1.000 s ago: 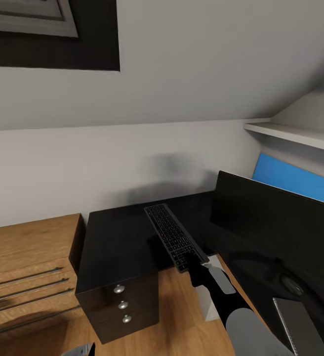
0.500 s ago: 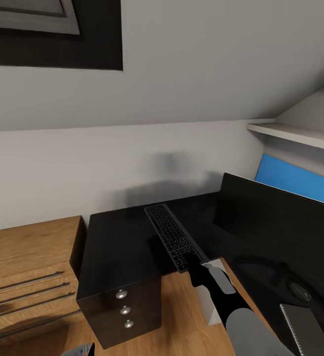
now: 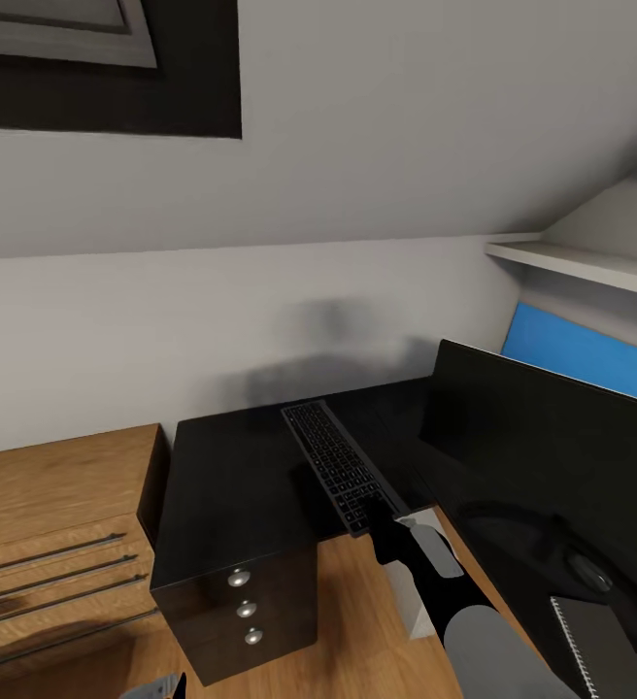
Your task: In the bedroom, organize the workspace by keeping the computer under the desk, ensuring the monitor is on the desk, placing the keyboard on the desk next to the monitor, placing the mouse on the desk next to the keyboard, moving the folder from the swivel chair onto the desk next to the mouse, stacking the notebook on top of the folder with the pen on top of the notebook, and positioning the swivel chair next to the desk.
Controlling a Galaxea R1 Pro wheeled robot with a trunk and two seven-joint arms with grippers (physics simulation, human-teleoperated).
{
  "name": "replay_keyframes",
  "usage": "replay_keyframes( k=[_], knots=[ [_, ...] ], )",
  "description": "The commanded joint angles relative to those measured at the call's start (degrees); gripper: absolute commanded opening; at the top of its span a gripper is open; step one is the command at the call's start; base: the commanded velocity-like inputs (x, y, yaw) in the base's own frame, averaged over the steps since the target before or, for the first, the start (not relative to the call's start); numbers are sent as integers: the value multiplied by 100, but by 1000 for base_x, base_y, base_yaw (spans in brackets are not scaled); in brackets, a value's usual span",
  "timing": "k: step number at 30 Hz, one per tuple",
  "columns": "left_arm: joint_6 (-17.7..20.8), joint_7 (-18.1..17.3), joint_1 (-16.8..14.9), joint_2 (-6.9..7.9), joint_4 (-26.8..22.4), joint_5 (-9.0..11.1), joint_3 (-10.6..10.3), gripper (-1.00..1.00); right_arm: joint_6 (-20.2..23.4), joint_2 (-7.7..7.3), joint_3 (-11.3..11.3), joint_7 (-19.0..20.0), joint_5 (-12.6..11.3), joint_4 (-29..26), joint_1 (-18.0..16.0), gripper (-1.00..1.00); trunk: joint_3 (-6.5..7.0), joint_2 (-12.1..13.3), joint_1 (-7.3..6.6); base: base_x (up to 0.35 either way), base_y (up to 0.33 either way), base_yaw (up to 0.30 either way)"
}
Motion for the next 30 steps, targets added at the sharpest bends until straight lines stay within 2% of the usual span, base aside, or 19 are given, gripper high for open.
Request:
replay_keyframes(
  k=[1, 16, 30],
  knots=[
    [-14, -45, -5, 1, 3, 60, -24, 100, 18, 7, -35, -14, -51, -10, -4, -100, -13, -13, 4, 0, 0, 0],
    [-17, -47, -5, 1, 0, 60, -24, 100, 18, 7, -35, -8, -57, 61, -4, -100, -13, -13, 4, -35, 0, 0],
    [-15, -41, -7, -18, -1, 60, -32, 100, 18, 7, -41, -8, -55, 61, -4, -100, -264, -574, 311, -1, 0, 0]
  ],
)
